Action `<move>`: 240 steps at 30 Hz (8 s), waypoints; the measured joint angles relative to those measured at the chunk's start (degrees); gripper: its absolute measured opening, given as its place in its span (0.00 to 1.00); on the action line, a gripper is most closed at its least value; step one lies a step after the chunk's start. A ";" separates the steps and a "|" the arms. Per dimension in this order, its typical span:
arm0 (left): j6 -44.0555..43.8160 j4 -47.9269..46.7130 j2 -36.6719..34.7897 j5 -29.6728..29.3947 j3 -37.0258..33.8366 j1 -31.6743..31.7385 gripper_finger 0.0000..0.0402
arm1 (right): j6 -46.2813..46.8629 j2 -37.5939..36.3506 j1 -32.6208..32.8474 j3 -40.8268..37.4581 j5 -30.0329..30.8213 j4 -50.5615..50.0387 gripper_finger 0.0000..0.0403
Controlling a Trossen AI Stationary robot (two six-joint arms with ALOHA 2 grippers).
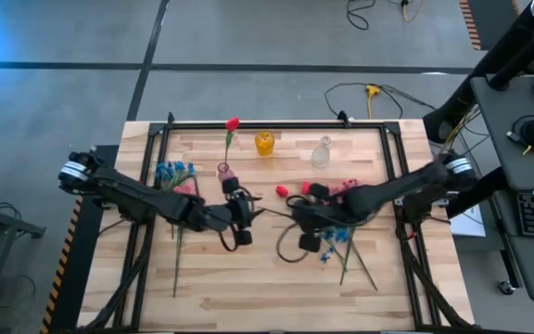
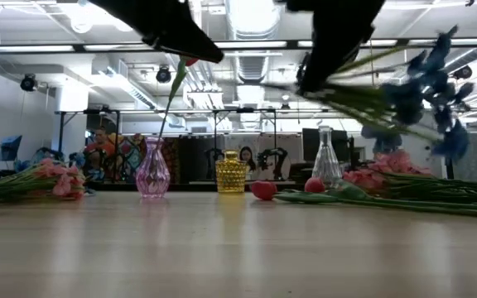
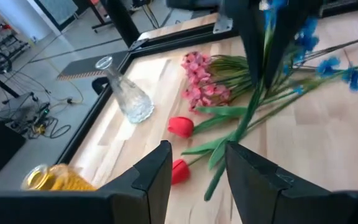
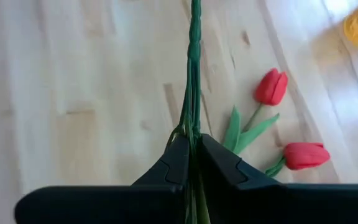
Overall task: Sort flowers into vase by color
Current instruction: Put the right blue flowers into the transparent vase
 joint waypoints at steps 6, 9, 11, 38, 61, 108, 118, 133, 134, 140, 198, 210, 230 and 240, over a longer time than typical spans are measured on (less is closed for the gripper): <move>5.12 2.37 5.24 0.07 3.54 -0.11 0.37 | 1.04 -6.24 3.20 -5.69 0.02 2.31 0.05; 7.21 5.33 6.66 0.87 4.15 -0.11 0.40 | 1.57 -7.70 4.04 -8.44 -0.04 2.43 0.05; 8.69 6.55 7.31 0.88 4.13 -0.11 0.42 | 2.72 -8.06 4.08 -9.87 -0.13 2.99 0.05; 13.45 12.94 11.89 4.87 4.09 0.98 0.14 | 1.05 -8.21 3.92 -7.01 -1.67 2.05 0.05; 13.64 13.19 11.87 11.26 4.04 0.92 0.31 | 1.93 -8.19 3.92 -7.15 -1.71 2.03 0.06; 15.74 25.48 9.85 -8.15 -0.49 0.14 0.00 | -3.22 -18.20 5.53 -0.39 5.13 5.62 0.46; 25.73 51.17 2.82 -16.83 -11.00 -0.85 0.00 | -1.47 -21.19 8.58 -10.99 10.26 32.06 0.46; 27.32 78.01 2.54 -3.65 -21.30 -0.87 0.00 | 5.19 -12.07 -1.89 -30.69 9.79 83.94 0.50; 27.32 78.03 2.54 -3.63 -21.26 -0.87 0.00 | 4.53 -11.24 -2.58 -30.66 9.12 85.33 0.51; 26.39 78.03 2.54 -3.66 -21.25 -0.80 0.00 | 1.32 -6.88 -5.68 -27.86 2.76 92.01 0.62; 1.12 49.56 -1.99 11.58 -20.76 -0.03 0.52 | -9.18 -13.98 -17.21 -5.22 22.48 25.37 0.05; 0.30 27.07 -19.60 18.74 -18.34 1.53 0.46 | -13.36 -16.00 -33.65 -7.44 14.95 19.57 0.04; 0.94 19.58 -29.68 6.89 -19.50 1.55 0.46 | -14.06 -22.03 -39.30 -18.97 14.16 27.89 0.04; 1.44 19.65 -29.77 1.77 -19.52 1.57 0.46 | -12.81 -20.47 -39.53 -19.42 11.58 27.56 0.04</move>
